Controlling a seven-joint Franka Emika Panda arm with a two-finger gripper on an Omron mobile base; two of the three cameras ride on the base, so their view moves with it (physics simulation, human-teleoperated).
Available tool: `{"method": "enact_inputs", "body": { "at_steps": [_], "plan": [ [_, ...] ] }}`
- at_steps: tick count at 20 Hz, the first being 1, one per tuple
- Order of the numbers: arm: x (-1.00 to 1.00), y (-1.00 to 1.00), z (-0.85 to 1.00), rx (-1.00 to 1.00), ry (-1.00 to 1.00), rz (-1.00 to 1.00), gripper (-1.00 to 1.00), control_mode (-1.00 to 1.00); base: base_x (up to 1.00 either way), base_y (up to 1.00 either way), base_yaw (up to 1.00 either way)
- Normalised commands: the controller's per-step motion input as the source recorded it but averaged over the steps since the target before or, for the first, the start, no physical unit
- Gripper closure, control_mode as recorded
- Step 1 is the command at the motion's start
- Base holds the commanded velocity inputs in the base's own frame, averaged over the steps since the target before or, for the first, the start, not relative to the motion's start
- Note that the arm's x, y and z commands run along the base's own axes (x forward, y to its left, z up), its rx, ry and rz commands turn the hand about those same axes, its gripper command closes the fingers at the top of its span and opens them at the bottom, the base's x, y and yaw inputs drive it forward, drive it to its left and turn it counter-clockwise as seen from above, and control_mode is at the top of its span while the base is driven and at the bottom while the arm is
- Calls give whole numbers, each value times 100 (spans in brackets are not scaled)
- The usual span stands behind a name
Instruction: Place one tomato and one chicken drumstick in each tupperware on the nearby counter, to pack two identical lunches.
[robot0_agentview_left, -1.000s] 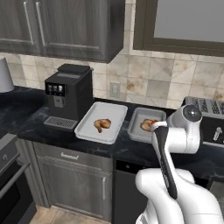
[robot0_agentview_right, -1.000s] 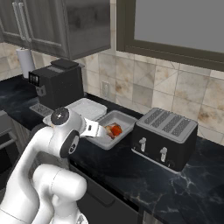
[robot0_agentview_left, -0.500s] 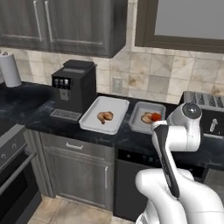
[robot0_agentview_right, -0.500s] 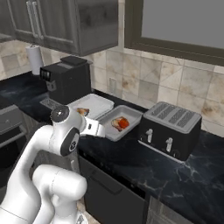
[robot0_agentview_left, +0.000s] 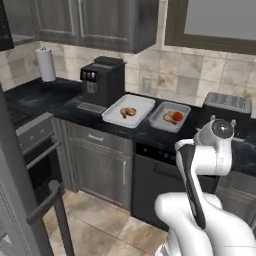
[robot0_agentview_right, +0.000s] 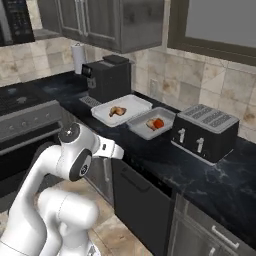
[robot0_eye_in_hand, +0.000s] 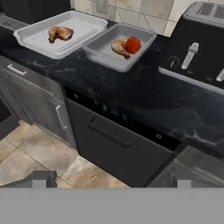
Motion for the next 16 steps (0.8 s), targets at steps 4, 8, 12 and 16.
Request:
{"method": "enact_inputs", "body": {
  "at_steps": [4,8,12,16],
  "plan": [
    [0,0,0,0,0,0,-100,100,-28,-97,51],
    [0,0,0,0,0,0,-100,100,-49,-19,39],
    [0,0,0,0,0,0,-100,100,-56,41,37],
    [0,0,0,0,0,0,-100,100,-50,83,42]
  ]
}}
